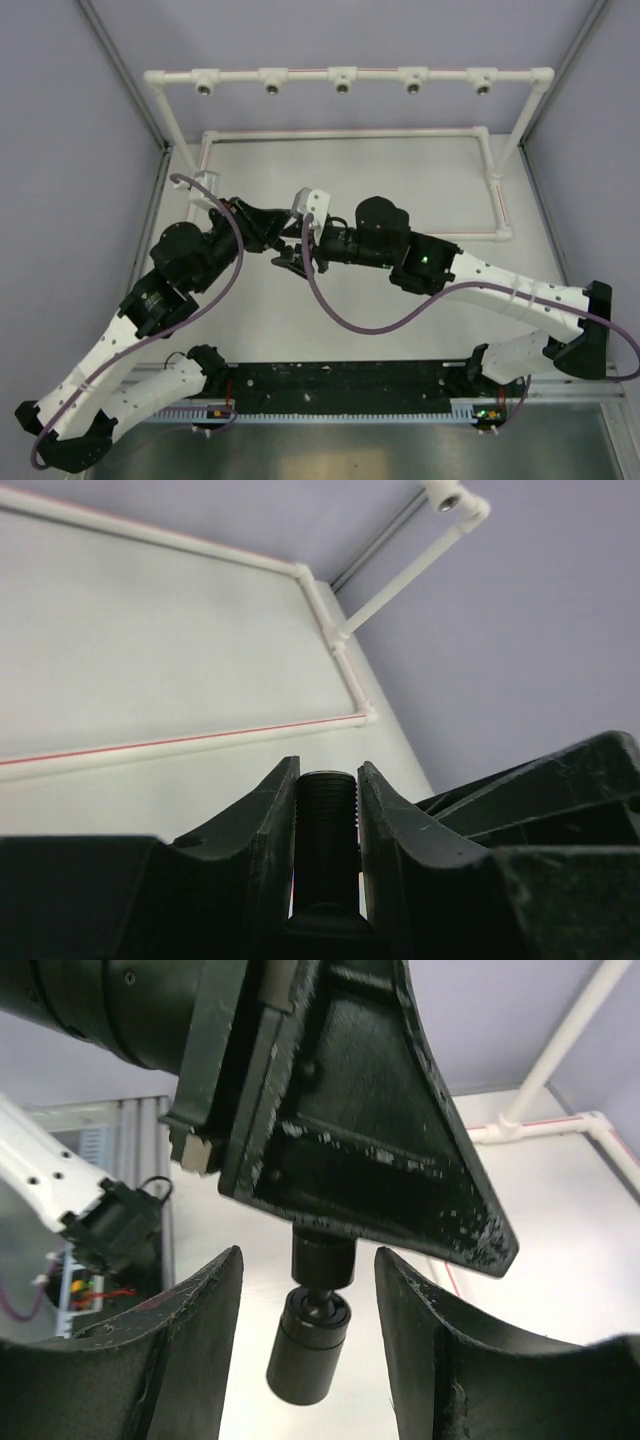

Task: Install the water faucets
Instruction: Screw the water faucet onto the adaptor.

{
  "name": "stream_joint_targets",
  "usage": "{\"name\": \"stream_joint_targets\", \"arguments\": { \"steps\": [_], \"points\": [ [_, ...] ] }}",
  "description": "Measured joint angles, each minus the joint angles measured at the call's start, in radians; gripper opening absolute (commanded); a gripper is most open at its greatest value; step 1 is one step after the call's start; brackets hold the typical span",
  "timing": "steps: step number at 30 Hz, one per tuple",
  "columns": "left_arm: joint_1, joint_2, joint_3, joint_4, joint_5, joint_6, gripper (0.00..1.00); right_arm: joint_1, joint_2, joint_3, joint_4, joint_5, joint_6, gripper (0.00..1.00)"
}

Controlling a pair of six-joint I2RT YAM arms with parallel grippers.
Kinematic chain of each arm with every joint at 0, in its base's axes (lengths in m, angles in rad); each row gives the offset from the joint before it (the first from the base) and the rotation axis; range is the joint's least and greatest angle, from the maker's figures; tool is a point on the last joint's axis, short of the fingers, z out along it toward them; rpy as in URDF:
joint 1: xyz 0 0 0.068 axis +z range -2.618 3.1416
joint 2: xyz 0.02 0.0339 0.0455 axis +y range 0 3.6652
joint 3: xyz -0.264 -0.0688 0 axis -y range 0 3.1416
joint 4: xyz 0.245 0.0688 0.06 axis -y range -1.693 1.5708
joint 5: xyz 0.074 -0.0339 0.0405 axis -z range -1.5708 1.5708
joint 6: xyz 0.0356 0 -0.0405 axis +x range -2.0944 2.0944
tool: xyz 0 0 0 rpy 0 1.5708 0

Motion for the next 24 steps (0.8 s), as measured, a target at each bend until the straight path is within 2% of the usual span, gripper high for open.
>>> {"name": "stream_joint_targets", "arguments": {
  "steps": [4,11,15,17,20,24],
  "points": [
    [0.000,0.021,0.000,-0.067,-0.030,-0.014,0.00,0.036,0.021,0.000,-0.003,0.106,-0.066,0.54],
    [0.000,0.016,0.000,-0.071,-0.045,-0.019,0.00,0.064,0.041,0.000,0.000,0.202,-0.131,0.52],
    [0.000,0.016,0.000,-0.071,-0.046,-0.019,0.00,0.067,0.049,0.000,0.001,0.226,-0.143,0.46],
    [0.000,0.016,0.000,-0.071,-0.048,-0.019,0.00,0.071,0.051,0.000,0.002,0.230,-0.143,0.35],
    [0.000,0.016,0.000,-0.068,-0.055,-0.019,0.00,0.075,0.054,0.000,0.003,0.232,-0.143,0.00],
    [0.002,0.008,-0.008,-0.063,-0.055,-0.018,0.00,0.075,0.055,0.000,0.006,0.235,-0.146,0.00]
  ]
}}
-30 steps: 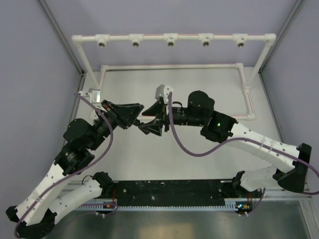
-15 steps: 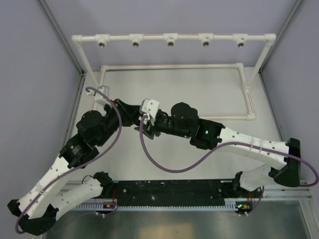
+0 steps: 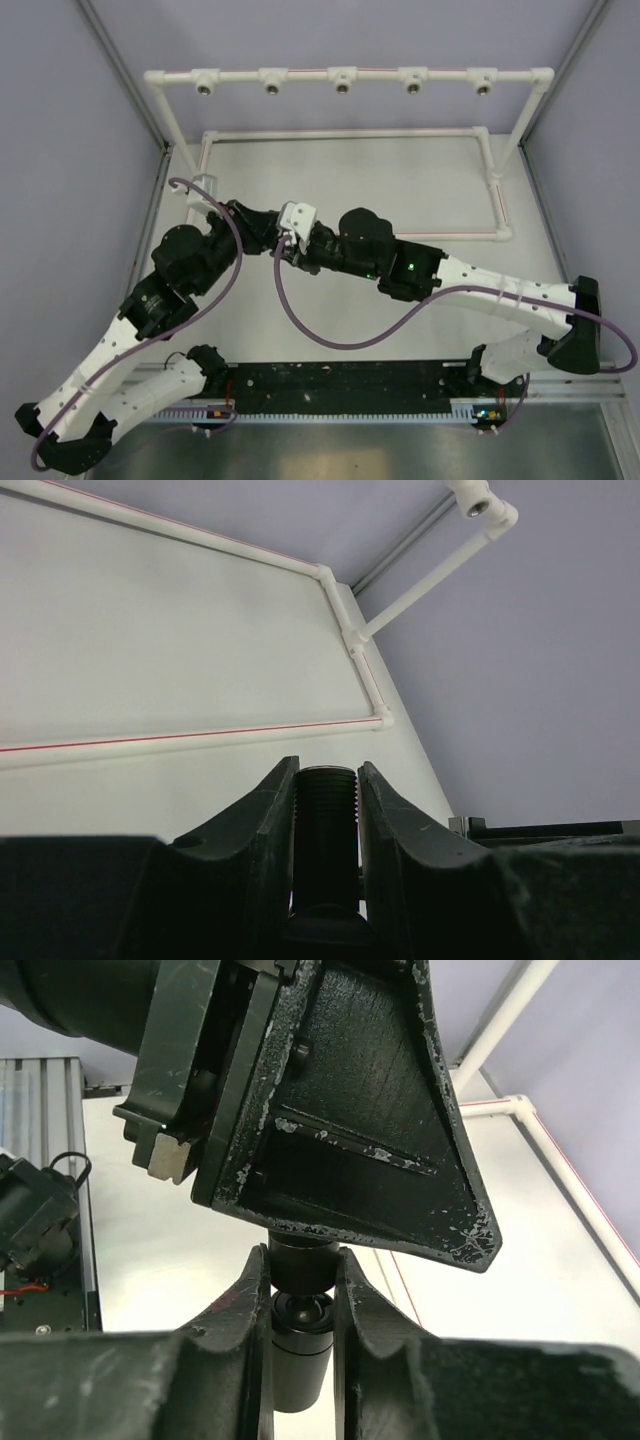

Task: Install the water faucets
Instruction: Screw the water faucet onto the adaptor.

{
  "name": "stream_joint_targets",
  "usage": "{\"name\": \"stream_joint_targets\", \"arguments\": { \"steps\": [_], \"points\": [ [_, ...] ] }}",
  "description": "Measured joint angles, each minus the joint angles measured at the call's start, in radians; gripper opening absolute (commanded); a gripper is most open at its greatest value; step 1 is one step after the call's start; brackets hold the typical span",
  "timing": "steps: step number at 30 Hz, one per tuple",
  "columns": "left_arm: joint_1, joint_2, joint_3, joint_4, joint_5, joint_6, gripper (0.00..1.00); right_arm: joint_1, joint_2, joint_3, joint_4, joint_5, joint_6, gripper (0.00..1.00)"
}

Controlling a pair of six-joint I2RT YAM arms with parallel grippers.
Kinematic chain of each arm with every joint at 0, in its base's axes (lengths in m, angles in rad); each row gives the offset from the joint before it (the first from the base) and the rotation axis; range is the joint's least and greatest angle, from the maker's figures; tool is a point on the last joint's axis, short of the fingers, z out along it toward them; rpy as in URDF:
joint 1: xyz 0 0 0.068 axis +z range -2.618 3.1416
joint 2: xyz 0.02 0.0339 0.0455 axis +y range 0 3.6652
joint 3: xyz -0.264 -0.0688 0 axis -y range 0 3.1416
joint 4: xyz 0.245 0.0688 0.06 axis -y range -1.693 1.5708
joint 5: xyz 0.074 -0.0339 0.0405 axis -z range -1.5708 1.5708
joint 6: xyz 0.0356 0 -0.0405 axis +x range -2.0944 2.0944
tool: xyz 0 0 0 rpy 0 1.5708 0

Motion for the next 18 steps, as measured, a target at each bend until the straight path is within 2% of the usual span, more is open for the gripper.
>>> {"name": "stream_joint_targets", "arguments": {
  "steps": [7,9,12,15,18],
  "points": [
    [0.007,-0.122,-0.153,0.153,0.080,0.001,0.00,-0.011,-0.006,-0.002,-0.027,-0.104,-0.010,0.00],
    [0.010,-0.173,-0.224,0.233,0.139,0.003,0.00,-0.043,-0.019,-0.014,-0.031,-0.214,0.023,0.00],
    [0.012,-0.214,-0.291,0.351,0.258,0.005,0.00,-0.124,-0.053,-0.063,0.024,-0.463,0.142,0.00],
    [0.012,-0.217,-0.327,0.493,0.411,0.002,0.00,-0.207,-0.083,-0.128,0.151,-0.714,0.326,0.00],
    [0.011,-0.215,-0.358,0.644,0.573,-0.010,0.00,-0.244,-0.092,-0.181,0.326,-0.899,0.518,0.00]
  ]
}}
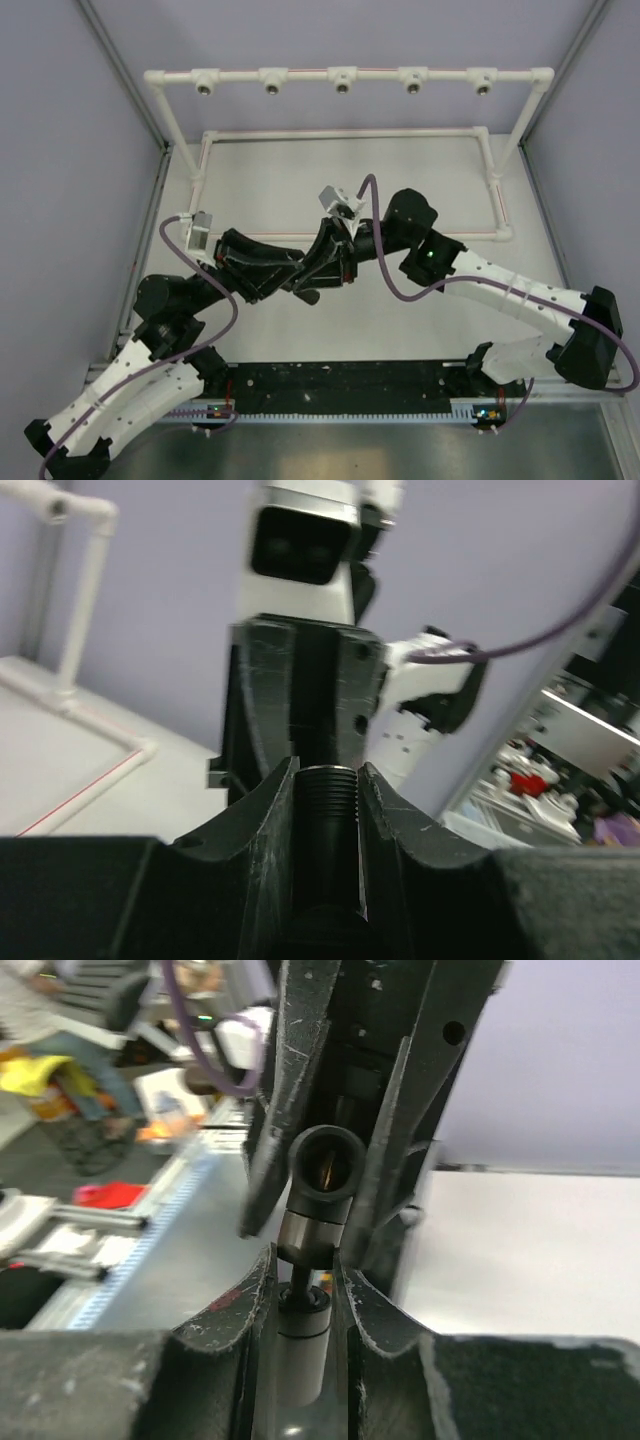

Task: Install the water faucets
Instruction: Screw the water faucet onto the adaptor, then place the water faucet at the center of the board.

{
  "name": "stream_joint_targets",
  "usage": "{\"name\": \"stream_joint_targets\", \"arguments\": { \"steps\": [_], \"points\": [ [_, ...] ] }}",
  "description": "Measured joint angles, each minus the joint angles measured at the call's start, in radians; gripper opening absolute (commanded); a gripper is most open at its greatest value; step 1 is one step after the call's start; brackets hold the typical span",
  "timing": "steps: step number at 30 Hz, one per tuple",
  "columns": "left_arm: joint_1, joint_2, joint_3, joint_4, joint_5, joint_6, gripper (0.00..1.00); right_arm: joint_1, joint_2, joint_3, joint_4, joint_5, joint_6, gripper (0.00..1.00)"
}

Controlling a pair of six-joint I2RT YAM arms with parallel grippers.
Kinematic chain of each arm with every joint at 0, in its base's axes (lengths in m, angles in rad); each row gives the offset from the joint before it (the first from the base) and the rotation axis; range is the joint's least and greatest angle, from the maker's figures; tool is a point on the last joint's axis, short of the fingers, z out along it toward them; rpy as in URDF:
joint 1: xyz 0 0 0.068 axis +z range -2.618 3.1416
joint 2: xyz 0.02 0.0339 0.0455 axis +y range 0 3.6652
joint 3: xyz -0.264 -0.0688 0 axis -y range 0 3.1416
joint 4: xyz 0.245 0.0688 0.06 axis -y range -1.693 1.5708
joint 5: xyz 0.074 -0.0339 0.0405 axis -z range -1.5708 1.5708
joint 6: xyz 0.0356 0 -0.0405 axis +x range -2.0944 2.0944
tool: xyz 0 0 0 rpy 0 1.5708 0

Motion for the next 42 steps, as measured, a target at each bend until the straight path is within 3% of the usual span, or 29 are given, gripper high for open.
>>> {"name": "stream_joint_targets", "arguments": {
  "steps": [4,5,7,10,17,26,39,40,42],
  "points": [
    [-0.015,0.006,-0.020,0.151,0.194,-0.047,0.00,-0.001,0.000,-0.048,0.211,-0.155,0.192,0.00],
    [-0.016,0.006,-0.020,0.171,0.218,-0.052,0.00,-0.002,0.000,-0.050,0.238,-0.175,0.211,0.09],
    [-0.017,0.007,-0.020,0.197,0.254,-0.058,0.00,-0.002,-0.006,-0.050,0.249,-0.193,0.230,0.38],
    [-0.017,0.009,-0.019,0.194,0.274,-0.053,0.00,-0.002,-0.034,-0.040,0.131,-0.159,0.154,0.51],
    [-0.017,0.013,0.023,0.017,0.184,0.019,0.00,-0.003,-0.075,0.024,-0.109,0.025,0.033,0.60],
    [-0.017,0.048,0.067,-0.129,-0.024,0.064,0.00,-0.003,-0.043,0.032,-0.181,0.191,0.065,0.61],
    [-0.017,0.089,0.069,-0.143,-0.102,0.049,0.00,0.004,-0.014,0.029,-0.152,0.214,0.092,0.59],
    [-0.017,0.090,0.069,-0.142,-0.106,0.044,0.00,0.006,-0.010,0.028,-0.151,0.216,0.092,0.54],
    [-0.017,0.089,0.069,-0.140,-0.115,0.036,0.00,0.008,-0.006,0.026,-0.149,0.224,0.089,0.29]
  ]
}}
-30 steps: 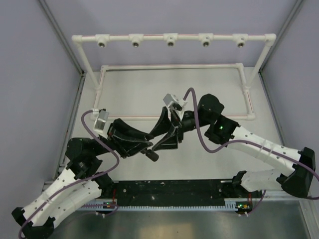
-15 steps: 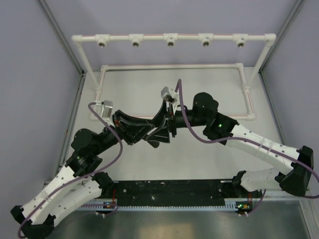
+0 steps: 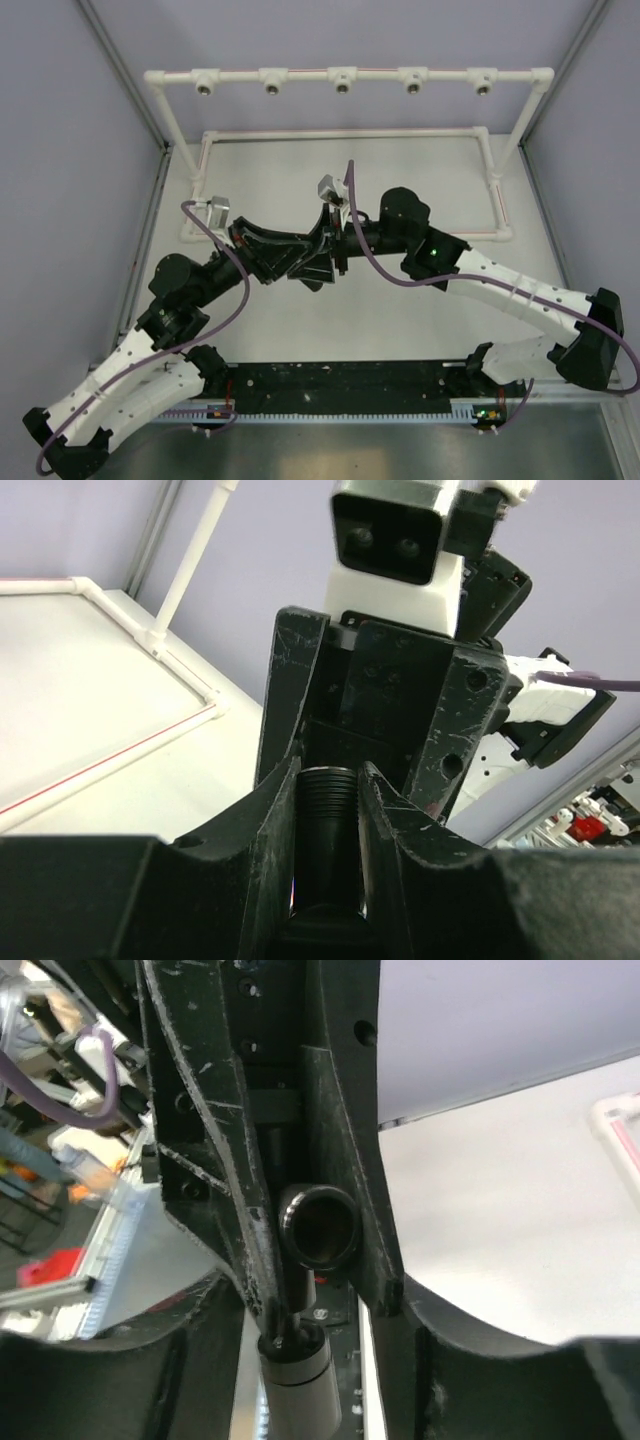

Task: Install the water faucets
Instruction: Place the water faucet at the center of the board.

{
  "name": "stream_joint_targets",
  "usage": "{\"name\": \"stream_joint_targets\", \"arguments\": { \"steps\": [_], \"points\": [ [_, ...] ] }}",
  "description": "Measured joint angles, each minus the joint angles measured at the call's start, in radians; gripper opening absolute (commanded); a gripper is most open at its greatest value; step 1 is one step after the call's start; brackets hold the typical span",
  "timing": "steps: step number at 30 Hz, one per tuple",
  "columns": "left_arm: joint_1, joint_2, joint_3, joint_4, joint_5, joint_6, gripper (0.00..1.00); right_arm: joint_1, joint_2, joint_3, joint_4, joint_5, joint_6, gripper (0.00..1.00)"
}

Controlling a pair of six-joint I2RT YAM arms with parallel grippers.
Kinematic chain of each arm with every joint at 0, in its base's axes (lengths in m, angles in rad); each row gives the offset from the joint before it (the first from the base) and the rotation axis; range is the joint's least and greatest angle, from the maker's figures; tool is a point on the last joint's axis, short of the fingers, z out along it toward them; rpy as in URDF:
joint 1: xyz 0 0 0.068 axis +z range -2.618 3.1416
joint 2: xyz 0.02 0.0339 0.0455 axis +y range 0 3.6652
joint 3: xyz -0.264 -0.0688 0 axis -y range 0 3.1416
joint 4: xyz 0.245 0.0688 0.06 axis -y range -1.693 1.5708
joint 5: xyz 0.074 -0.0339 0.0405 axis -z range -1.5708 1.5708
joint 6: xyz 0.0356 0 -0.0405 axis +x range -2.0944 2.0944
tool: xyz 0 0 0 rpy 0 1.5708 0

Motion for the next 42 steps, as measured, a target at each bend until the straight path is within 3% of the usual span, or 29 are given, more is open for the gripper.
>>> {"name": "stream_joint_targets", "arguments": {
  "steps": [1,3,7,10,18,29,42],
  "points": [
    [0.000,0.000,0.000,0.004,0.003,-0.006,0.02,0.002,0.000,-0.006,0.005,0.011,-0.005,0.21],
    [0.000,0.000,0.000,0.016,0.016,0.009,0.24,-0.002,0.000,-0.016,0.017,-0.014,0.044,0.02],
    [0.004,0.000,0.002,0.021,-0.017,-0.024,0.78,0.013,-0.008,-0.039,0.066,0.017,0.015,0.00],
    [0.004,-0.006,0.001,0.026,-0.041,-0.040,0.99,0.012,-0.009,-0.066,0.063,0.057,0.007,0.00],
    [0.004,-0.081,-0.021,-0.034,-0.158,-0.055,0.99,0.011,-0.054,-0.149,0.053,0.148,0.003,0.00],
    [0.003,-0.269,-0.097,-0.349,-0.533,-0.082,0.99,-0.069,-0.163,-0.327,0.051,0.317,0.100,0.00],
    [0.003,-0.225,-0.144,-0.584,-0.651,-0.120,0.99,-0.092,0.010,-0.644,0.171,0.500,0.184,0.00]
  ]
}}
